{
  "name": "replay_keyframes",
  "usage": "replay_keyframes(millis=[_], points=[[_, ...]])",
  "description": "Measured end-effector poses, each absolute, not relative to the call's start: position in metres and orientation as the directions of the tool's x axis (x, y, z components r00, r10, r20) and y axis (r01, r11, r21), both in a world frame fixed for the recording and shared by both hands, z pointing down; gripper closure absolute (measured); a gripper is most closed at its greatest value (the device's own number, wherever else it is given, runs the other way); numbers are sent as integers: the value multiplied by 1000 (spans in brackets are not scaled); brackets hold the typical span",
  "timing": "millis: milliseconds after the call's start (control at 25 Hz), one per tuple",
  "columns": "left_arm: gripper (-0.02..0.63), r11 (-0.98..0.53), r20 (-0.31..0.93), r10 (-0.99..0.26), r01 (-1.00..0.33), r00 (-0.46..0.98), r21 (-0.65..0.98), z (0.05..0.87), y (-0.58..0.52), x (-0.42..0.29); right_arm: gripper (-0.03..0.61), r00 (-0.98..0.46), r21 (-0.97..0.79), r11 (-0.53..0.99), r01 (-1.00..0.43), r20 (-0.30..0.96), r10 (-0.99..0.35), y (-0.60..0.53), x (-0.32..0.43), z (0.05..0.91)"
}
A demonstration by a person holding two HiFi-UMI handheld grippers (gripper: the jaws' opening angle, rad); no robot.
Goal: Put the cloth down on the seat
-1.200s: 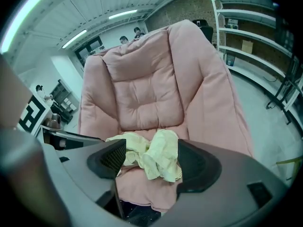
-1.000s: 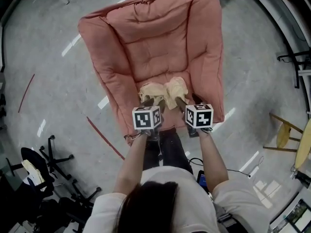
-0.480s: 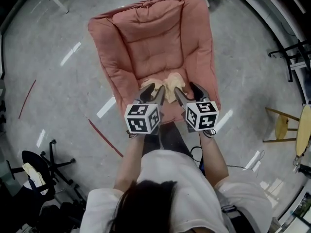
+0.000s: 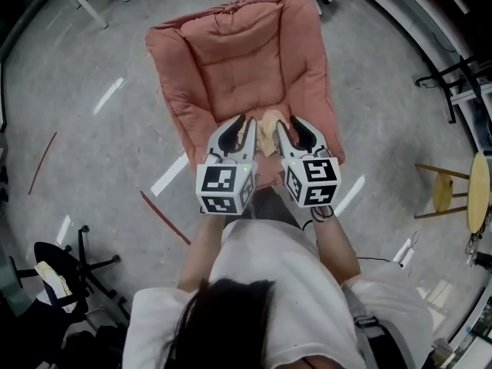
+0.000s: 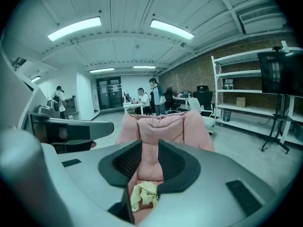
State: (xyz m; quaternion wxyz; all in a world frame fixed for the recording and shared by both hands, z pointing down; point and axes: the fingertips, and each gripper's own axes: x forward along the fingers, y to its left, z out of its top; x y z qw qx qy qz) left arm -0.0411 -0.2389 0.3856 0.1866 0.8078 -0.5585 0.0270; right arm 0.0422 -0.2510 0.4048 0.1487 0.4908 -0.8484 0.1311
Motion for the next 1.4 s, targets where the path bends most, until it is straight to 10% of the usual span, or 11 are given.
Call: replay_keyframes(millis=[320,1400], points=[[578,-291,218,-905,-906,365,307,375,-223,-39,546,-448,-35,461,-887,312,-838,-233,40,384],[580,-318,270,-868,-884,417,342,397,-233,-44,551,-456,61,499,-864,323,-829,-246,9,381]])
